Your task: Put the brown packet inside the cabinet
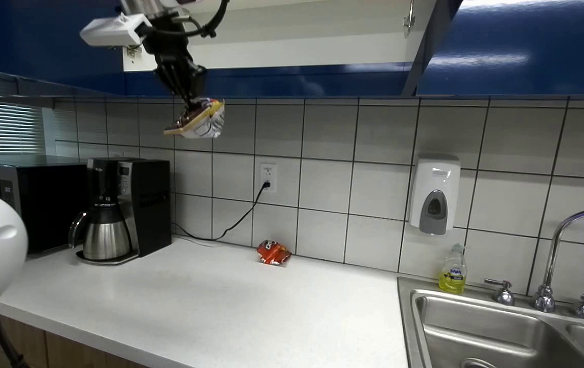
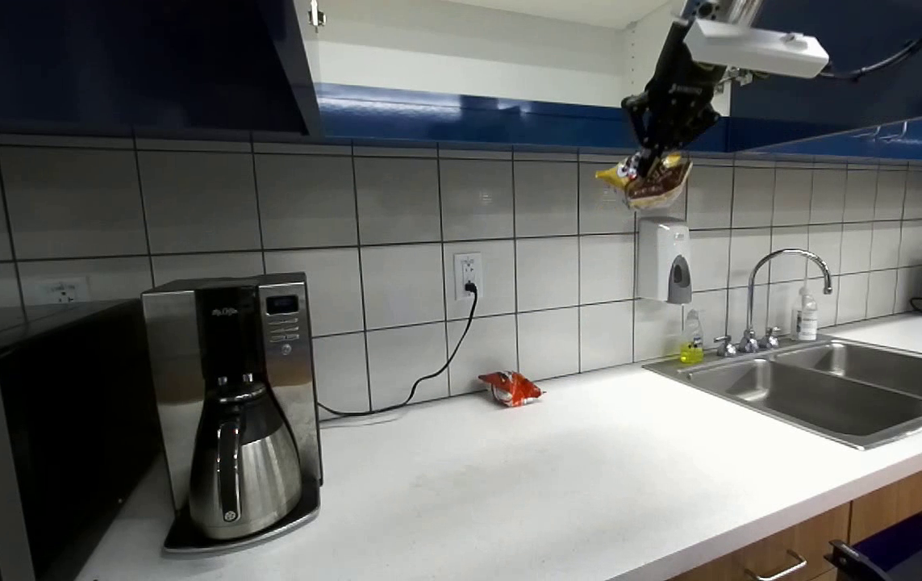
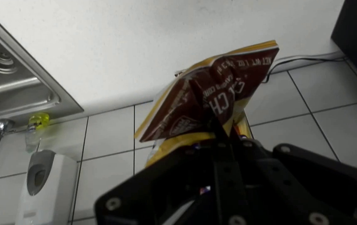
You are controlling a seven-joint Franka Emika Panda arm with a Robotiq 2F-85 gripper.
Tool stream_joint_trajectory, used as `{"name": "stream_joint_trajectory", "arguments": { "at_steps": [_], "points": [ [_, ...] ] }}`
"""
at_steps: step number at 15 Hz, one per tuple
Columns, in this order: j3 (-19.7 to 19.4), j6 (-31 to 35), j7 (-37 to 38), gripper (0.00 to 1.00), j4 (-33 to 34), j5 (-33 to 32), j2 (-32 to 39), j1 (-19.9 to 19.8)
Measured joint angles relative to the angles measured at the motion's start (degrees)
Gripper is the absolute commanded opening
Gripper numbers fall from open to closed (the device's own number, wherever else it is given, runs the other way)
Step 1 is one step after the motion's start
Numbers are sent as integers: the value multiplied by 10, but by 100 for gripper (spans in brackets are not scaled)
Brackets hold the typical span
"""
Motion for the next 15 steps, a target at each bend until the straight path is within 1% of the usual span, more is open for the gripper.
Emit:
{"name": "stream_joint_trajectory", "arguments": {
  "at_steps": [3,8,11,15],
  "points": [
    [0,-13,-23,0,55,1,-9,-2],
    [-2,-20,-64,0,145,7,4,-1],
    [-2,-21,-76,0,198,11,24,-1],
    [-2,-22,-81,0,272,12,68,-1]
  ]
}}
